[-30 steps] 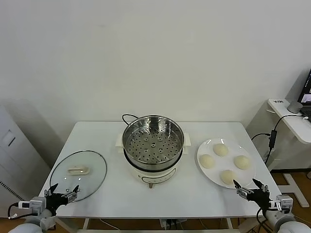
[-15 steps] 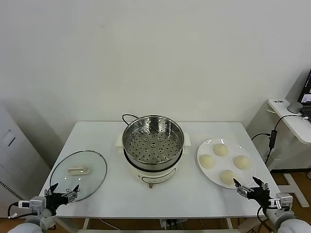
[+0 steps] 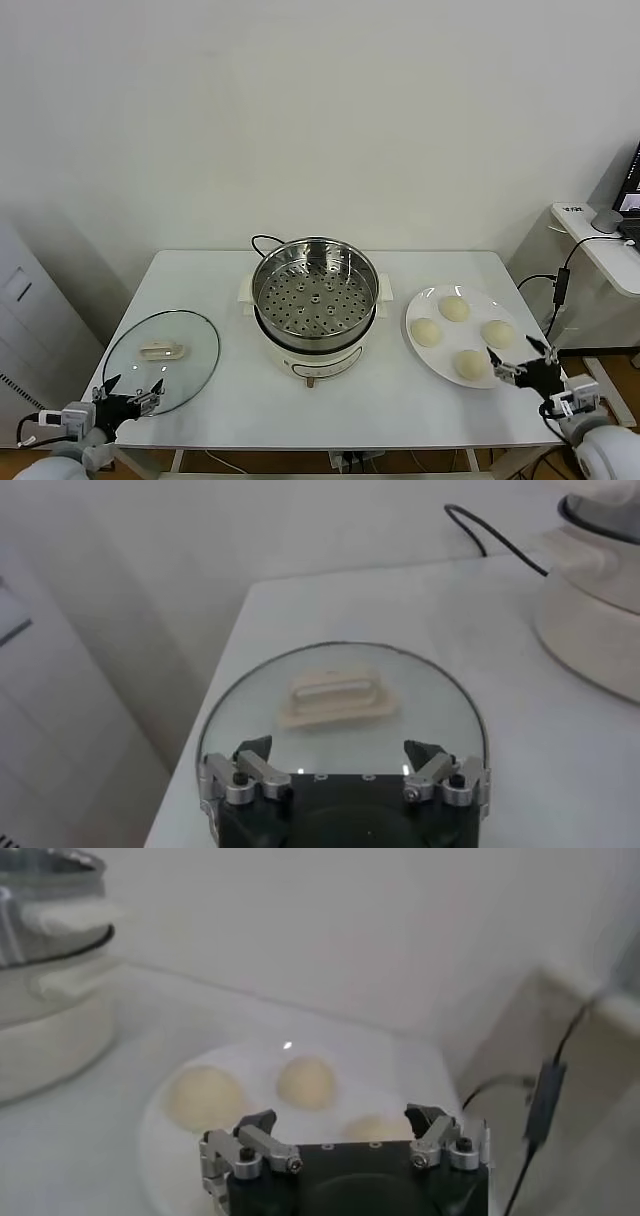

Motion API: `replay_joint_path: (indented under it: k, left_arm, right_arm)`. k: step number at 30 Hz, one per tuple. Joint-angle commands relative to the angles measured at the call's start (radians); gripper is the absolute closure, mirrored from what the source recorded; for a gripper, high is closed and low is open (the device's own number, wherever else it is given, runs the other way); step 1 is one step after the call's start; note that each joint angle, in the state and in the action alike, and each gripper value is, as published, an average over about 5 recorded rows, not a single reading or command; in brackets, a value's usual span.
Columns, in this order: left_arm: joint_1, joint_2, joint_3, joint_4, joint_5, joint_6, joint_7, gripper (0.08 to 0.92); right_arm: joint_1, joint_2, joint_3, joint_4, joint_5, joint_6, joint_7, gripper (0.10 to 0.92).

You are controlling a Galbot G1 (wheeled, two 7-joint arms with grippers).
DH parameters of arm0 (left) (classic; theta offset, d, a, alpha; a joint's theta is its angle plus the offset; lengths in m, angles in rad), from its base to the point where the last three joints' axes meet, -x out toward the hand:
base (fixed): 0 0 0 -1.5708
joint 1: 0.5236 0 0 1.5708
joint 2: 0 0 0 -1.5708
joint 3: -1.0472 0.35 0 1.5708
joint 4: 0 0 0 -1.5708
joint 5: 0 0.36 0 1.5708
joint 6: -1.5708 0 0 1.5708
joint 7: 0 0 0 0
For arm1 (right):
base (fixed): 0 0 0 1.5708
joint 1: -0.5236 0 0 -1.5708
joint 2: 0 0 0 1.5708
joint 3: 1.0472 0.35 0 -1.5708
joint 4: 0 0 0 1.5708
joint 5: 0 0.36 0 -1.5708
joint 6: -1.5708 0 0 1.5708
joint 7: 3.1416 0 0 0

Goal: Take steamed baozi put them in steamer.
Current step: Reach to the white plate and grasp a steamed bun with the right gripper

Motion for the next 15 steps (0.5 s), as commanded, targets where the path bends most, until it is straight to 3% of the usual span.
replay_joint_path:
  k: [1, 5, 15]
  left_arm:
    - [-0.011, -0.002, 0.007, -0.007, 0.001, 0.008, -0.001, 0.177]
    - [-0.013, -0.006, 0.008, -0.018, 0.002, 0.014, -0.001, 0.177]
    - [-0.021, -0.010, 0.010, -0.024, 0.002, 0.024, -0.003, 0.177]
  right_arm:
    - [0.247, -0.116, -0.117, -0.126, -0.423, 0.096, -0.067, 0.203]
    - [0.387, -0.162, -0.243, -0.208, -0.514, 0.134, -0.137, 0.203]
    - [0.814, -0.191, -0.602, -0.467, -0.529, 0.189, -0.530, 0.203]
